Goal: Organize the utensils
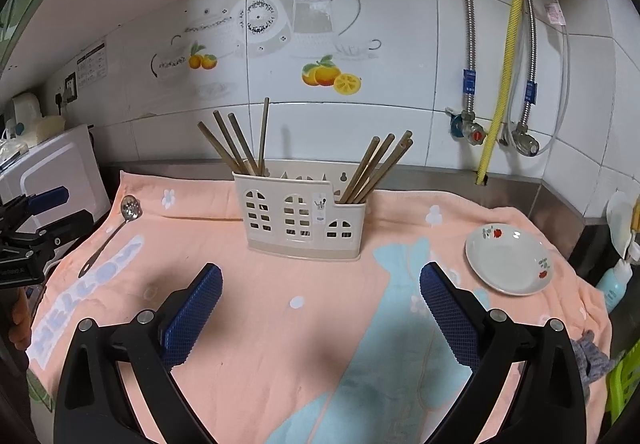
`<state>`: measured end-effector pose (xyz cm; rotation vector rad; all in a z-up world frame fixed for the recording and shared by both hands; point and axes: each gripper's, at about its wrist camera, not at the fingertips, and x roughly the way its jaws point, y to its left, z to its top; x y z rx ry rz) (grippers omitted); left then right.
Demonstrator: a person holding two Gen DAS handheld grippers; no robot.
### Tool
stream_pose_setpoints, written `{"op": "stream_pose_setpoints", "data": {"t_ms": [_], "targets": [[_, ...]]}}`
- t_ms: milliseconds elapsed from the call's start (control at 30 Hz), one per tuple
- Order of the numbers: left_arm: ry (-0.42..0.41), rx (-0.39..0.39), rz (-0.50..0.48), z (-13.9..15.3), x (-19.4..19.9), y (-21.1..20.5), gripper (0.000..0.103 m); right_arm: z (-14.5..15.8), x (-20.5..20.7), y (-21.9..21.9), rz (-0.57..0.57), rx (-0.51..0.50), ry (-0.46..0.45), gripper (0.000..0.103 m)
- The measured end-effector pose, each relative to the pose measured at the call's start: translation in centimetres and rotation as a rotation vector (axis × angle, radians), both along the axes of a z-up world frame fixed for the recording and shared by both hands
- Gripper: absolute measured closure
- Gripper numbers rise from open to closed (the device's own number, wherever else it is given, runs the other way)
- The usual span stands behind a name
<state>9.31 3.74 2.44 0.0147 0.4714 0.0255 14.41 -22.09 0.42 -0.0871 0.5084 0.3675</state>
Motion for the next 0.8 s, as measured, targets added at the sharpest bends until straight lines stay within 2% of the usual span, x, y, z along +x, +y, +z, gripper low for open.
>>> {"op": "stream_pose_setpoints", "data": {"t_ms": [300,800], "targets": [[0.008,0.018,0.008,-0.8,-1.0,-0.2,0.005,-0.5,-1.1,-0.2,-0.005,0.003,0.007,0.007],[0.010,-0.011,-0.026,-1.3,-2.0,-0.5,0.005,-1.0,-2.6,-0.2,-0.007,-0.011,-0.005,0.007]]}}
